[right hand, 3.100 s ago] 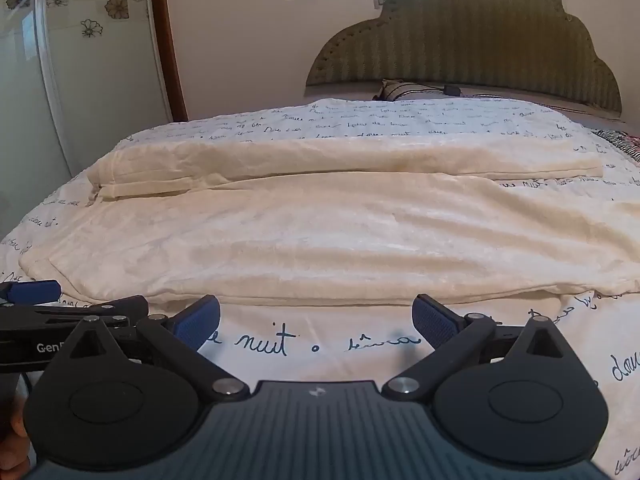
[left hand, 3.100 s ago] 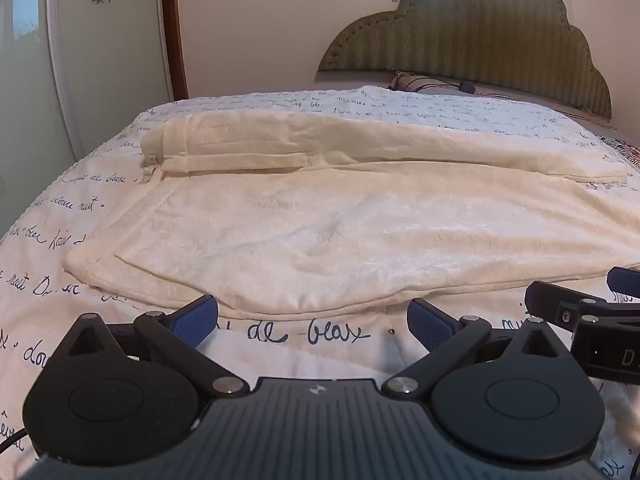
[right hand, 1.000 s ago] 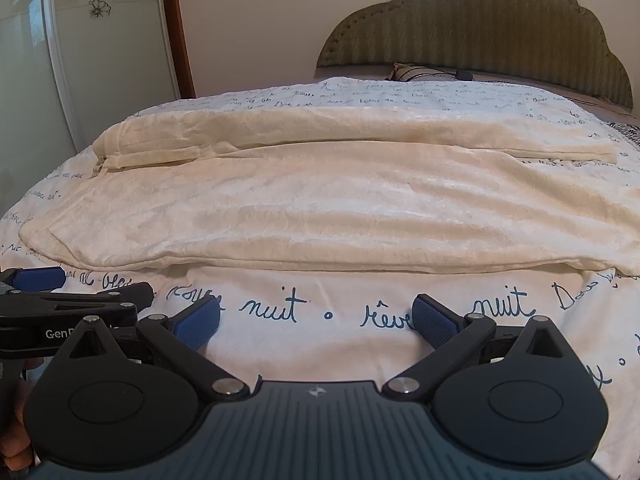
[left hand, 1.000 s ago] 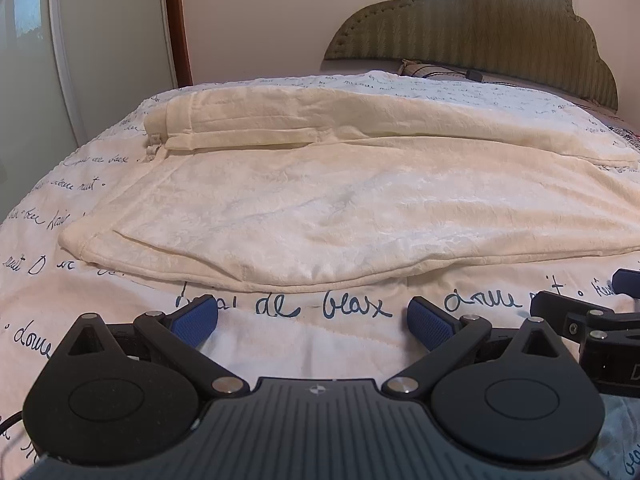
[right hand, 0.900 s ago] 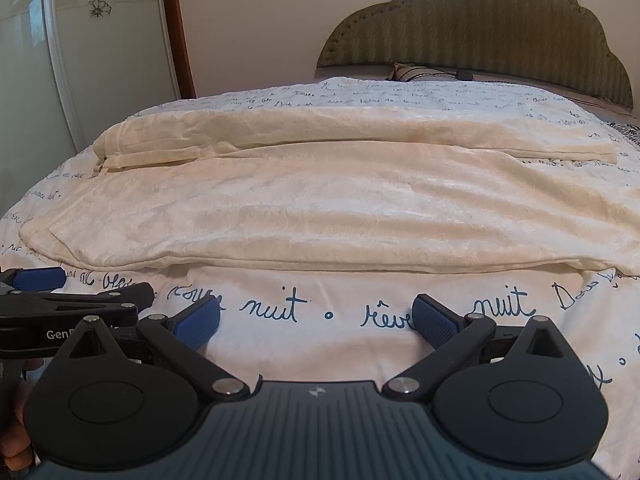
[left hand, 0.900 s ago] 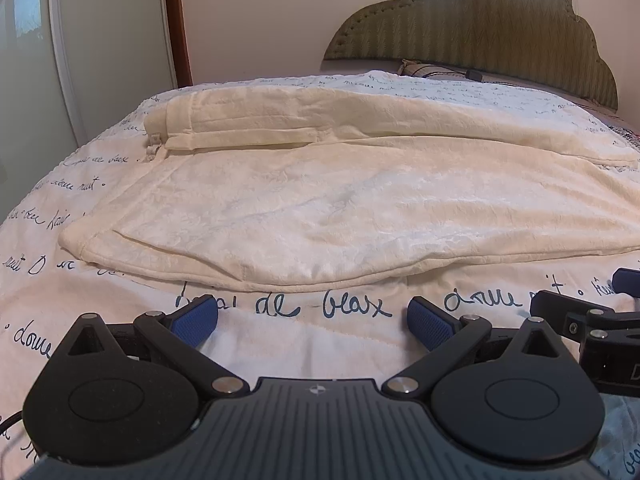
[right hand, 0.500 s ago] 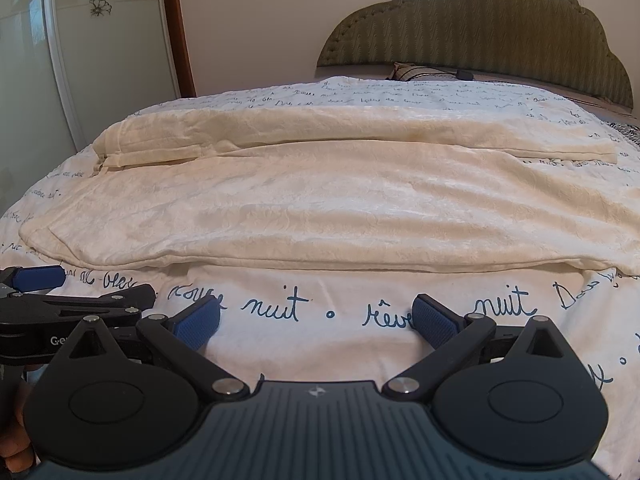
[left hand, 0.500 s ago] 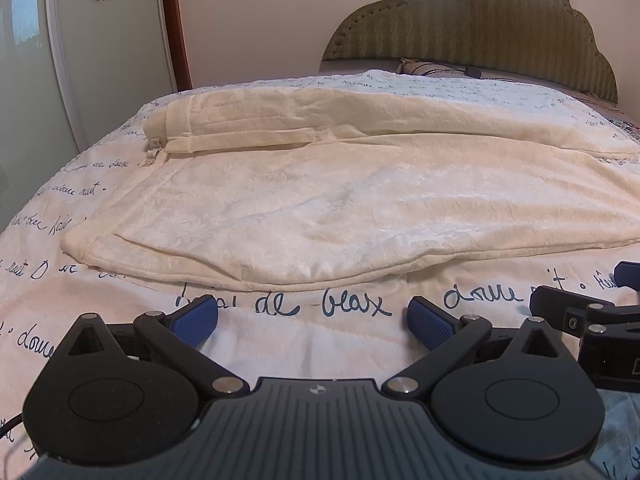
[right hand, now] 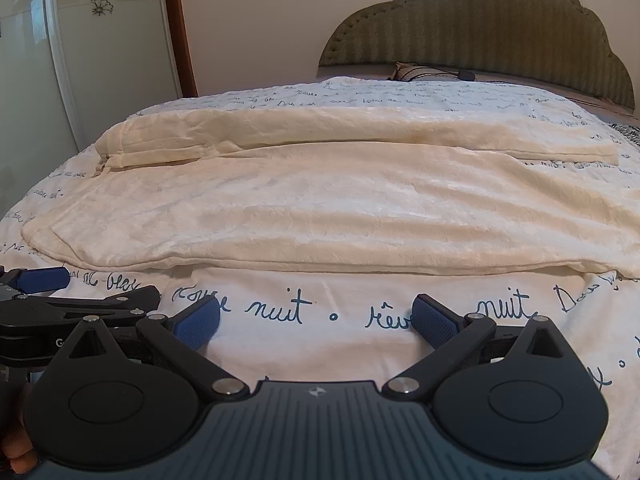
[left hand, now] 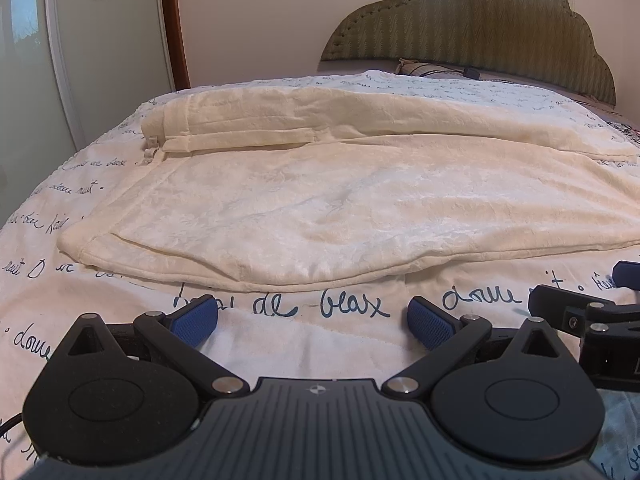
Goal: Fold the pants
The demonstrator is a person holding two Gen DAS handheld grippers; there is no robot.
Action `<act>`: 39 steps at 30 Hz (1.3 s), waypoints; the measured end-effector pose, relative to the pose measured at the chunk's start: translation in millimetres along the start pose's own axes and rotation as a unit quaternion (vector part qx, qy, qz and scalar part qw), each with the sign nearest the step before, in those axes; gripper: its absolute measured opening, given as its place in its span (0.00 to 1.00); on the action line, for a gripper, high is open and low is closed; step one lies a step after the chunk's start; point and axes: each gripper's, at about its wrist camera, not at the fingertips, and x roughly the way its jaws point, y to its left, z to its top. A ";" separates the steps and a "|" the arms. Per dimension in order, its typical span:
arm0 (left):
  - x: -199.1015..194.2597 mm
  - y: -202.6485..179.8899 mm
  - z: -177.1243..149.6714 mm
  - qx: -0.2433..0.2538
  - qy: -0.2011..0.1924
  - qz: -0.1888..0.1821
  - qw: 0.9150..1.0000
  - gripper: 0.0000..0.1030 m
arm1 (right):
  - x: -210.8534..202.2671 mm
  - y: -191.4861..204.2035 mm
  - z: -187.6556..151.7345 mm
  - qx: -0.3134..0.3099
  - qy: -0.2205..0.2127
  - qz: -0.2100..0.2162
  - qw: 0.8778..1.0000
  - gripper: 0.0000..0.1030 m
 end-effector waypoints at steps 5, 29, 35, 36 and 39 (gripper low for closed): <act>-1.5 2.3 2.8 -0.005 0.003 -0.016 1.000 0.99 | -2.2 2.8 3.6 -0.010 0.004 0.005 1.000 1.00; 87.4 101.7 91.5 -0.095 -0.016 0.034 0.995 0.99 | 146.7 36.7 215.7 -0.185 -0.068 0.116 0.974 1.00; 103.1 91.3 76.2 -0.056 -0.013 0.056 0.997 1.00 | 247.4 73.2 247.3 -0.275 0.018 0.114 0.954 1.00; 103.1 88.2 75.4 -0.048 -0.015 0.055 0.997 1.00 | 261.3 80.3 247.9 -0.289 0.033 0.116 0.950 1.00; 105.3 84.9 73.1 -0.037 -0.016 0.049 0.998 1.00 | 299.6 98.1 247.1 -0.326 0.073 0.135 0.933 0.99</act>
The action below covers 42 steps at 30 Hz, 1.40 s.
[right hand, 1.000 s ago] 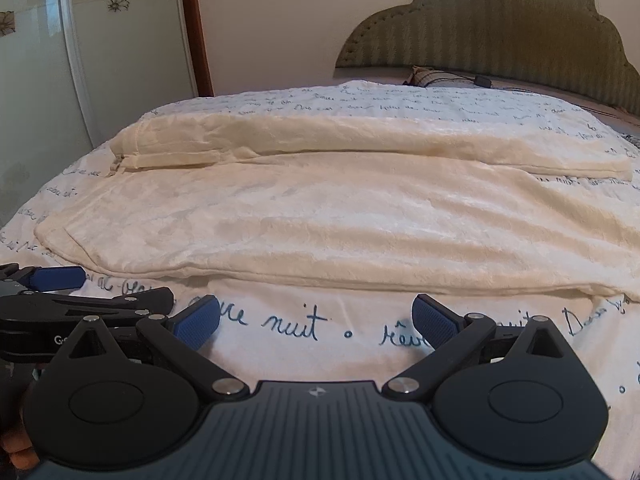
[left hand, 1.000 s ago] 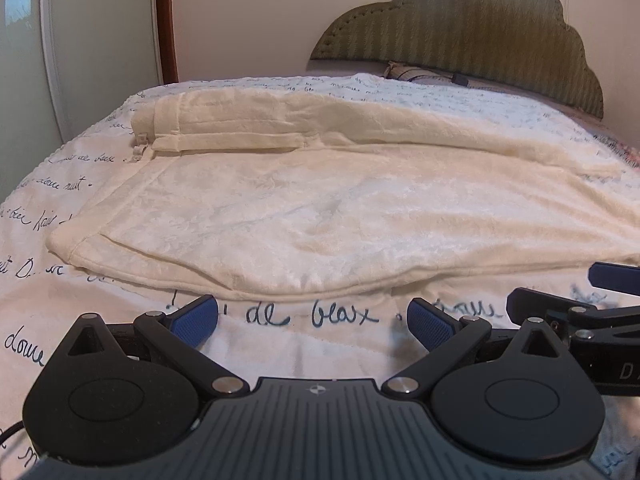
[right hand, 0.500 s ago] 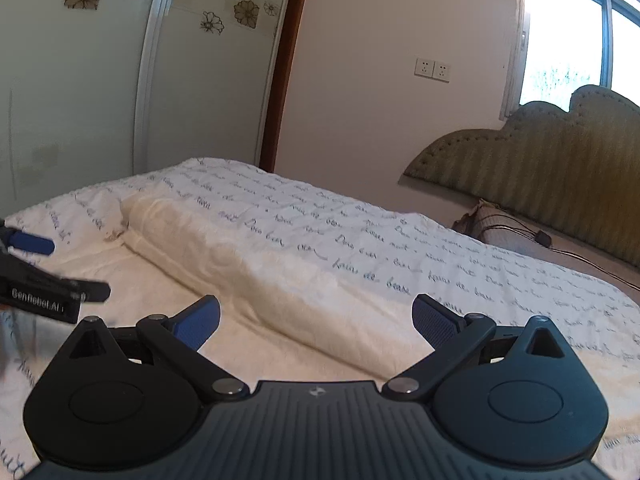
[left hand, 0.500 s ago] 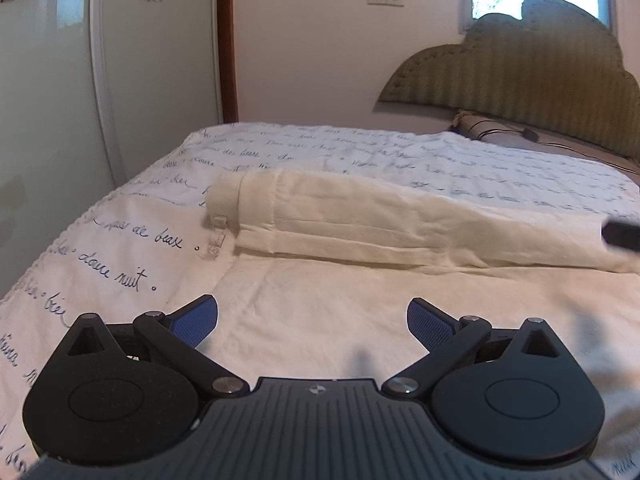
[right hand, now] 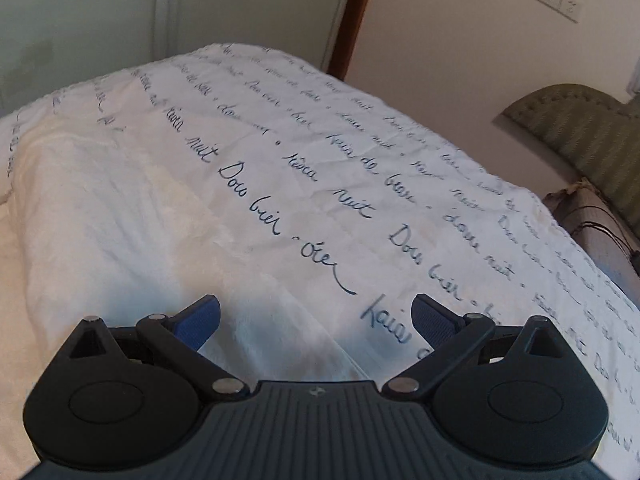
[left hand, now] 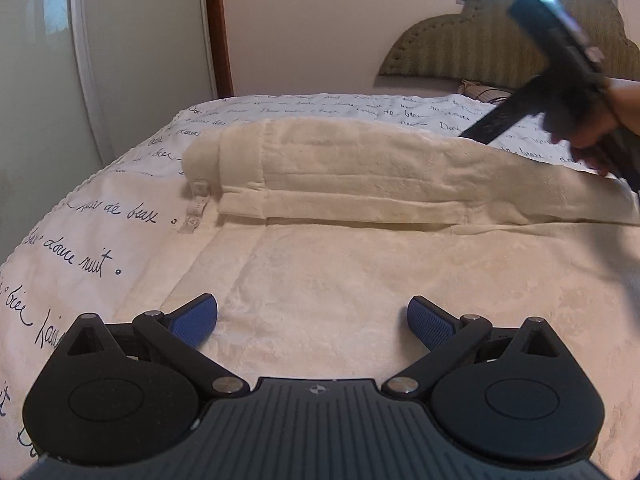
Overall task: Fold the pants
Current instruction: 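Grasp the cream pants leg hem with the right gripper and lift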
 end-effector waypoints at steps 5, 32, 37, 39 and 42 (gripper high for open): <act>3.4 3.9 0.7 -0.011 0.004 -0.010 1.000 1.00 | 41.0 -8.0 12.7 0.028 0.063 0.103 0.992 0.88; -29.8 131.3 66.8 -0.338 -0.043 -0.178 0.923 0.99 | -145.0 190.3 -98.4 -0.434 -0.220 -0.248 0.838 0.09; -15.8 133.2 50.5 -0.401 0.018 -0.247 0.882 1.00 | -161.1 229.4 -146.9 -0.474 -0.202 -0.199 0.834 0.08; -9.2 132.4 45.3 -0.401 0.043 -0.238 0.884 0.99 | -159.3 237.5 -159.1 -0.483 -0.193 -0.189 0.833 0.08; 0.2 135.0 32.9 -0.411 0.076 -0.209 0.884 0.92 | -157.4 241.3 -157.1 -0.456 -0.184 -0.171 0.854 0.08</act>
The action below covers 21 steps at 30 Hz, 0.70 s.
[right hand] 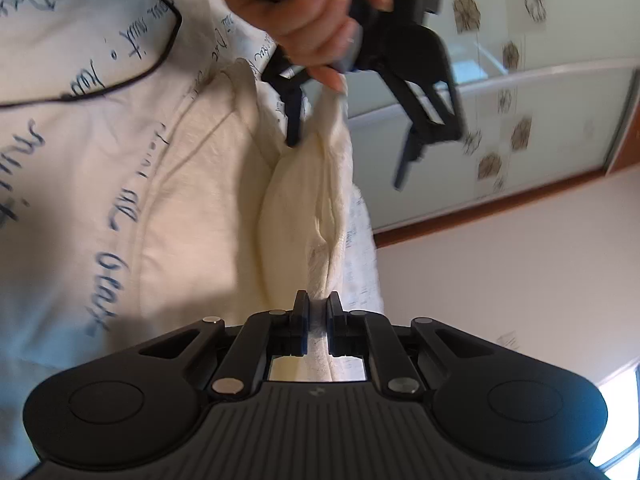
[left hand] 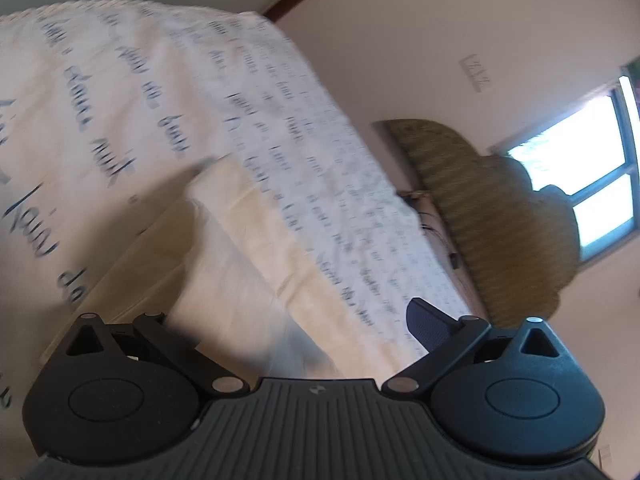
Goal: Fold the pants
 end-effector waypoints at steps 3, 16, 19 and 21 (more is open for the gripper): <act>5.1 17.4 -2.3 -0.018 0.006 0.022 1.000 0.56 | 7.3 1.7 4.6 0.005 0.010 0.012 1.000 0.09; -6.2 13.8 -18.5 0.083 -0.022 0.072 0.994 0.17 | 48.6 -40.8 -63.2 0.053 0.202 -0.036 0.977 0.23; -5.4 8.9 -19.9 0.104 -0.031 0.080 0.991 0.13 | 62.9 -59.1 -86.5 0.097 0.235 -0.013 0.967 0.10; -6.3 5.4 -16.7 0.119 -0.043 0.081 0.989 0.11 | 65.7 -64.8 -83.9 0.087 0.238 -0.021 0.967 0.07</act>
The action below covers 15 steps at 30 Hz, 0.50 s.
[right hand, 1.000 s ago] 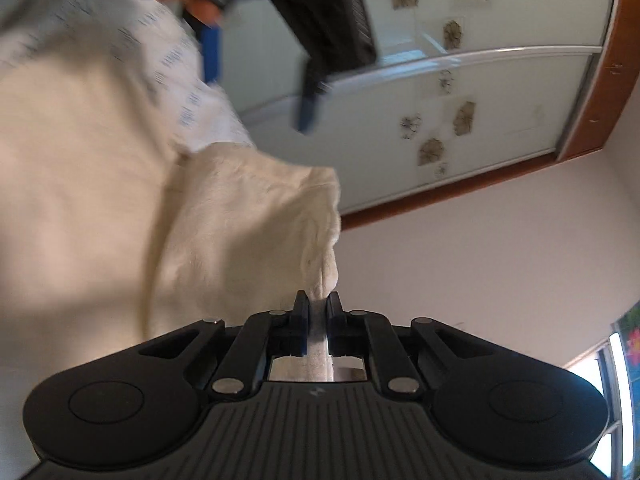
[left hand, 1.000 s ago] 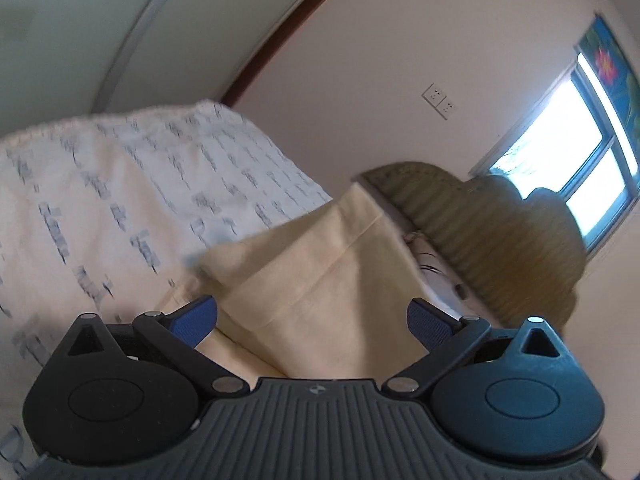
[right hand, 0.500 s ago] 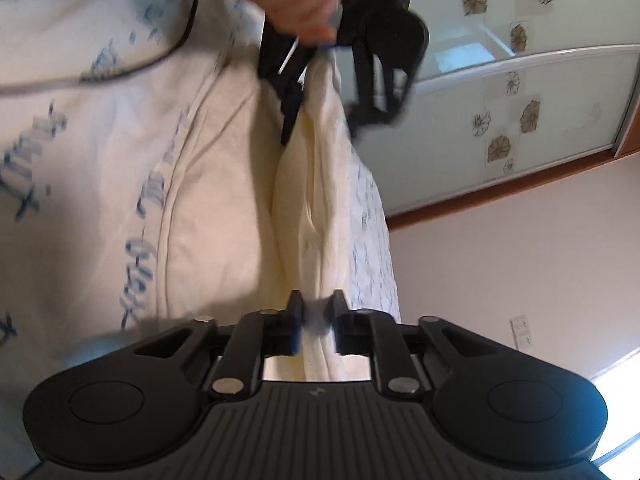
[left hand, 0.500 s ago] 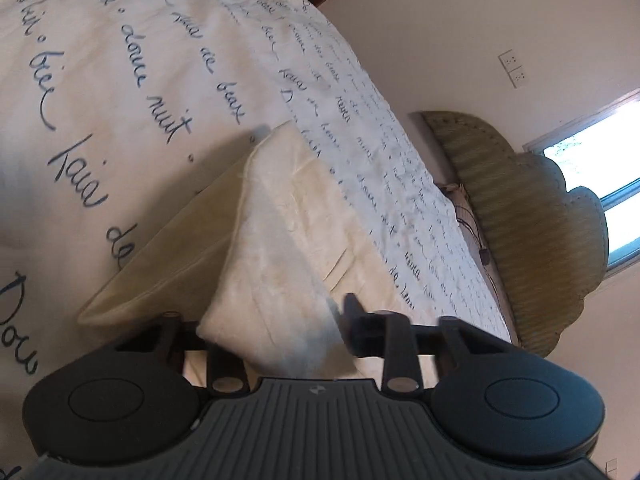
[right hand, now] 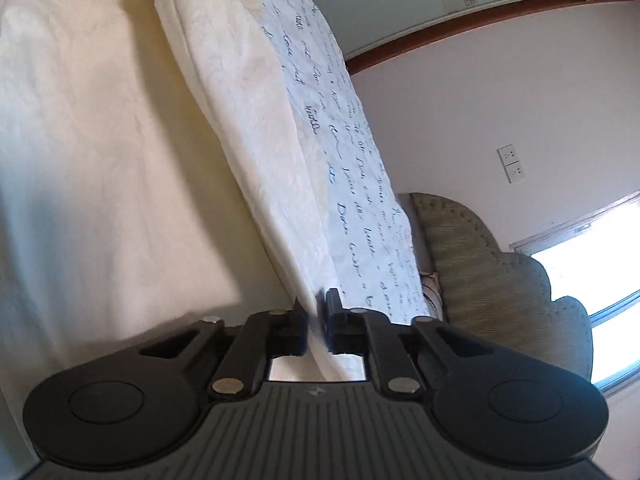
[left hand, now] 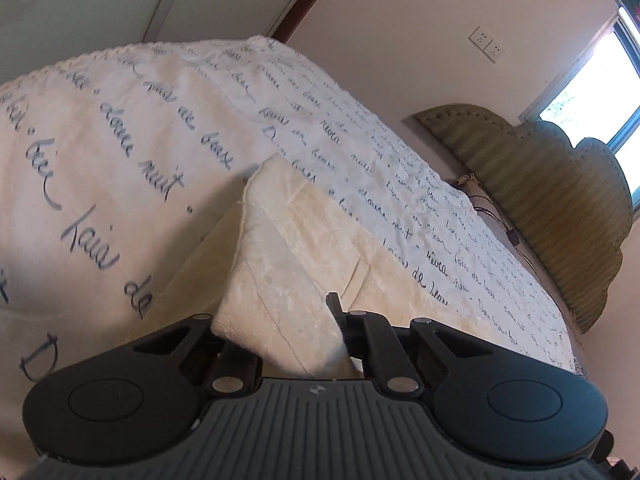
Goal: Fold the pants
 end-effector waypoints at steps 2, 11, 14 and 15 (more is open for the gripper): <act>-8.0 0.3 2.7 0.012 -0.013 0.000 1.000 0.11 | -16.0 6.1 1.1 -0.022 -0.004 -0.018 1.000 0.05; -26.9 3.3 -20.2 0.072 0.005 0.020 0.997 0.11 | -109.5 45.1 -30.2 -0.005 0.008 0.022 1.000 0.03; -26.1 -0.9 -23.2 0.090 0.000 0.030 0.996 0.11 | -106.9 54.3 -38.3 -0.004 0.016 0.013 1.000 0.03; -25.0 0.1 -21.9 0.084 0.005 0.028 0.996 0.11 | -105.5 56.6 -40.6 -0.006 0.015 0.002 1.000 0.04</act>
